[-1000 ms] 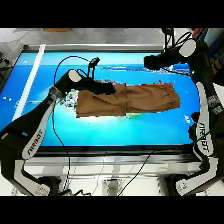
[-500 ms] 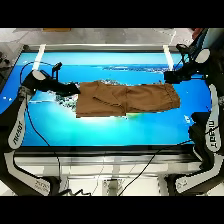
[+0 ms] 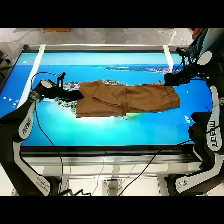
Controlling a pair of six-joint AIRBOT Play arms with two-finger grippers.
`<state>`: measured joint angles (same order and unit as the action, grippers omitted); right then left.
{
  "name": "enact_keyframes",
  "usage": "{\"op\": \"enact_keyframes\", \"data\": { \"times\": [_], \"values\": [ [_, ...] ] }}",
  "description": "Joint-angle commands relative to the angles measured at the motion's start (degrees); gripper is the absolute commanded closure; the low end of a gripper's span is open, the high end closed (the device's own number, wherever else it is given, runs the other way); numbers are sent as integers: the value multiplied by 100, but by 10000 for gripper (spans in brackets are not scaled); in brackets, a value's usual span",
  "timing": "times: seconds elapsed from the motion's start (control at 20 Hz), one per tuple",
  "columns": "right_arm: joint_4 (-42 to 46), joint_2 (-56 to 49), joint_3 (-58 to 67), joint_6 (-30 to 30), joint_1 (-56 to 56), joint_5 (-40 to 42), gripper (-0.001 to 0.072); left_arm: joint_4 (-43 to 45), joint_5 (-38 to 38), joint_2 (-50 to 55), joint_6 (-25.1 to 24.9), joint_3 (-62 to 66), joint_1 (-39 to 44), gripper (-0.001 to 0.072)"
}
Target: Fold the clothes and pants, and hang the long-sleeved shirts on hangers.
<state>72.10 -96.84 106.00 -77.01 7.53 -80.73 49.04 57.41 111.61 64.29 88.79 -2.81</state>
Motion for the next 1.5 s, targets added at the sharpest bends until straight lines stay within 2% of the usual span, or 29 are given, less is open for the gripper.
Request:
{"op": "enact_keyframes", "data": {
  "times": [0.0, 0.05, 0.2, 0.3, 0.5, 0.7, 0.85, 1.05, 1.15, 1.35, 1.45],
  "values": [
    [-109, 0, -7, 20, -9, 133, 686, -393, 66, 111, -24, 2, 138, 668],
    [-168, 0, -7, 20, -7, 131, 686, -435, 140, 94, -46, 22, 142, 695],
    [-201, 0, -7, 20, -9, 114, 685, -315, 715, -136, -48, 304, 127, 697],
    [-330, 0, -7, 20, -9, 101, 686, 61, 1019, -546, -42, 597, 129, 698],
    [-833, -37, -11, 70, -131, 98, 686, 603, 1502, -1545, 597, 1196, 256, 700],
    [-911, -44, -413, 66, -767, 459, 686, 673, 2017, -2330, 903, 1517, 352, 700],
    [-909, -46, -892, -50, -1451, 1344, 685, 669, 2334, -2736, 907, 1517, 450, 699],
    [-914, -157, -1530, -1084, -2553, 3283, 687, 669, 2345, -3042, 905, 1517, 496, 698],
    [-984, -490, -1528, -1606, -3176, 3941, 687, 647, 2345, -3053, 905, 1517, 498, 697],
    [-1097, -1298, -1528, -2540, -4277, 4894, 688, 293, 2247, -3045, 903, 1515, 616, 695],
    [-1246, -1523, -1528, -2708, -4640, 5187, 687, 282, 2109, -3008, 901, 1508, 730, 696]
  ]
}}
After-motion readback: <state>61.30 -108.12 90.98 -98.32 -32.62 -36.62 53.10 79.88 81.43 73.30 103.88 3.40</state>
